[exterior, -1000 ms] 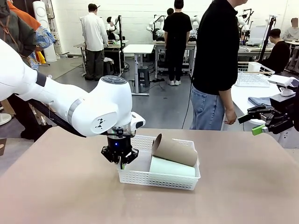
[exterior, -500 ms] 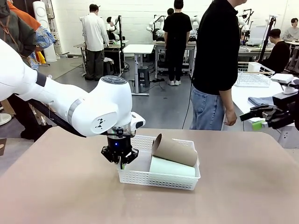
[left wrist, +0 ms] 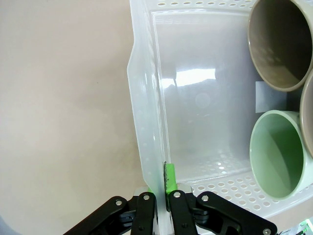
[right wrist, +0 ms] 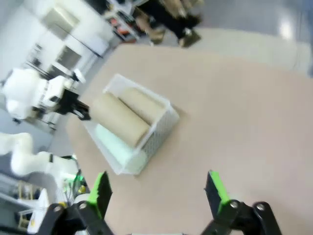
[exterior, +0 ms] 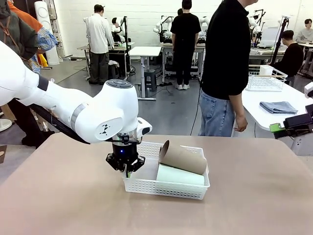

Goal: Clean and organize the cups into the basket.
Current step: Move the Organizing basket back to the left side of the table.

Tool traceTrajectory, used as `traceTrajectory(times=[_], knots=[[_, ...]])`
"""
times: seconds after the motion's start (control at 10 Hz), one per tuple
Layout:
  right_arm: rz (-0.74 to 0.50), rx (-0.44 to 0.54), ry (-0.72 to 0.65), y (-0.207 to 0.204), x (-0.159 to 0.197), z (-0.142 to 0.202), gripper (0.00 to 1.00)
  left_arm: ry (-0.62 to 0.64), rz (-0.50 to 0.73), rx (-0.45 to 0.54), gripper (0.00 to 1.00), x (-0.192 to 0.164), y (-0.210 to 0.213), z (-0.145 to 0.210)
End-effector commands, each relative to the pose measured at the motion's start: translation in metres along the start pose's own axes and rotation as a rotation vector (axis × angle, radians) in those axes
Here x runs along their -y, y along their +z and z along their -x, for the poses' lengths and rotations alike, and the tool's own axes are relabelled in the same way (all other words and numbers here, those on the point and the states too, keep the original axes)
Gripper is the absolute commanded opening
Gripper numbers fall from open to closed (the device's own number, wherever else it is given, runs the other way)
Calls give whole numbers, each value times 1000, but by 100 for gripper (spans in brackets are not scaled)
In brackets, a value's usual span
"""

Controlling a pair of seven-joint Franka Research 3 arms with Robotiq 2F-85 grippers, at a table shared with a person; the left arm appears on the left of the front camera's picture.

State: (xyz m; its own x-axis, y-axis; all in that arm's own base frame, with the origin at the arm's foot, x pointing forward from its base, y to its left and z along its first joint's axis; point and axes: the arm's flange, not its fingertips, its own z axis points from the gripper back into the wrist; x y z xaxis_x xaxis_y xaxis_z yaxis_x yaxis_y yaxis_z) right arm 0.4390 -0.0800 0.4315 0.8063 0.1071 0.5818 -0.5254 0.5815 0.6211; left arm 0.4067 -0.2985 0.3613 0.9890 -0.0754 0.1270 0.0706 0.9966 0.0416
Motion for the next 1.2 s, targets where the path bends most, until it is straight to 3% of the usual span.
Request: traceTrajectory(times=[0.0,0.2,0.4,0.6,0.9,1.0,1.1], knots=[[-112,9,-224,12,-5,10,100,-3,-1,9,0,0,2,1],[-368,-11,-333,37,20,36,100,-3,-1,9,0,0,2,1],[-513,78,-407,65,44,65,100,-3,-1,9,0,0,2,1],[-503,140,-499,90,70,100,100,-3,-1,9,0,0,2,1],[-418,268,-484,124,71,128,100,-3,-1,9,0,0,2,1],[-427,311,-423,127,65,125,100,-3,-1,9,0,0,2,1],[-460,212,-519,118,79,132,100,-3,-1,9,0,0,2,1]])
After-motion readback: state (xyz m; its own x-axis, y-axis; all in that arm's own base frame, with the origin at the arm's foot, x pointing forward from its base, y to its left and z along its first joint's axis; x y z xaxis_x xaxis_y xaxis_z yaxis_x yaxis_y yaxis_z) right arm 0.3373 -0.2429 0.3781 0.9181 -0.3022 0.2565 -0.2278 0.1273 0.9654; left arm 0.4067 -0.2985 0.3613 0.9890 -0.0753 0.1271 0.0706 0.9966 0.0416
